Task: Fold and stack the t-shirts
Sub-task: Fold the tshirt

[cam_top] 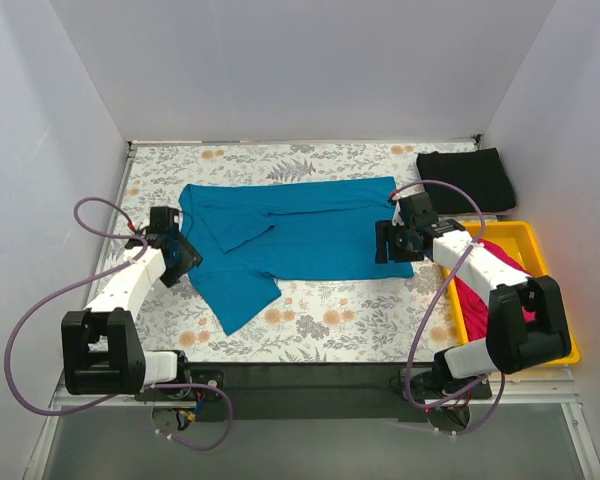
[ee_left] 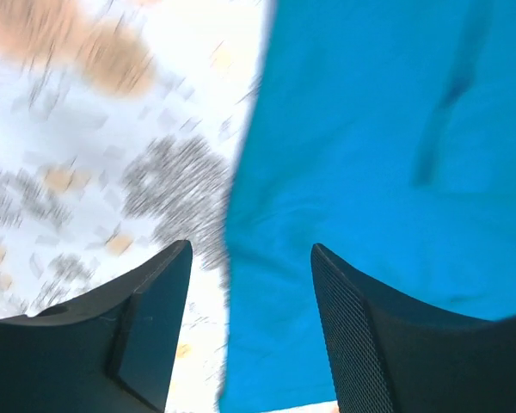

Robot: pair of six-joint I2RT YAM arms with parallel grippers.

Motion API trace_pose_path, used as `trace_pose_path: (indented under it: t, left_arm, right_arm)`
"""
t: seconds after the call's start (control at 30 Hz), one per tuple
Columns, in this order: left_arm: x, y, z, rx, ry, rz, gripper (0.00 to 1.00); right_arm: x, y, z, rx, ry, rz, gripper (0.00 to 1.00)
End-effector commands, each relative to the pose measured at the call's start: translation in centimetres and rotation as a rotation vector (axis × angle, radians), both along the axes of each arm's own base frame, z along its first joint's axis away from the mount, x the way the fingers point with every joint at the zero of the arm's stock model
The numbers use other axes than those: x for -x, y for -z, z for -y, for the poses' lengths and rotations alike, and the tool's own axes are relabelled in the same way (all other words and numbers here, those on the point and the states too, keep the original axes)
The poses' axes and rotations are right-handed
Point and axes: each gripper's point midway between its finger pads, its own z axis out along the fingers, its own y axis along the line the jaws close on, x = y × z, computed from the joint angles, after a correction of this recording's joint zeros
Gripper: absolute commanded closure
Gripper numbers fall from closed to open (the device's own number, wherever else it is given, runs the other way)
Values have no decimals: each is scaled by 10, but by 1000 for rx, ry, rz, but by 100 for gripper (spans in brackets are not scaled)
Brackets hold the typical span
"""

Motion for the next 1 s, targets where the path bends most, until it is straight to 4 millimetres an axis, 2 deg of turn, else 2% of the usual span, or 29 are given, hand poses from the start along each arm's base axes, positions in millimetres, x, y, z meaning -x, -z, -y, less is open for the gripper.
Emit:
trace_pose_path:
  t: [0.0, 0.27, 0.3, 0.53, 0.6, 0.77, 0.87, 0.9, 0.97]
  left_arm:
    - [26, 23, 2, 25, -39, -56, 49]
    - [14, 46, 0, 12, -45, -97, 56]
    - [10, 56, -3, -2, -68, -99, 57]
    - [7, 62, -2, 6, -64, -100, 58]
    - [9, 65, -3, -1, -59, -109, 62]
    - [18, 75, -2, 1, -51, -144, 76]
    - [21, 77, -2, -4, -40, -155, 87]
    - [22, 77, -3, -7, -37, -159, 94]
    - [23, 77, -5, -17, -37, -161, 99]
  right_arm:
    - [19, 9, 25, 86, 50, -3, 29]
    - [25, 13, 37, 131, 68, 5, 30]
    - [27, 14, 40, 144, 73, 4, 30]
    - [29, 19, 47, 179, 96, -5, 31]
    - [29, 22, 49, 190, 110, -15, 31]
    - [28, 29, 54, 213, 140, -46, 32]
    - [29, 35, 55, 218, 154, -71, 33]
    - [29, 38, 57, 222, 158, -82, 35]
    - [26, 38, 55, 216, 164, -86, 36]
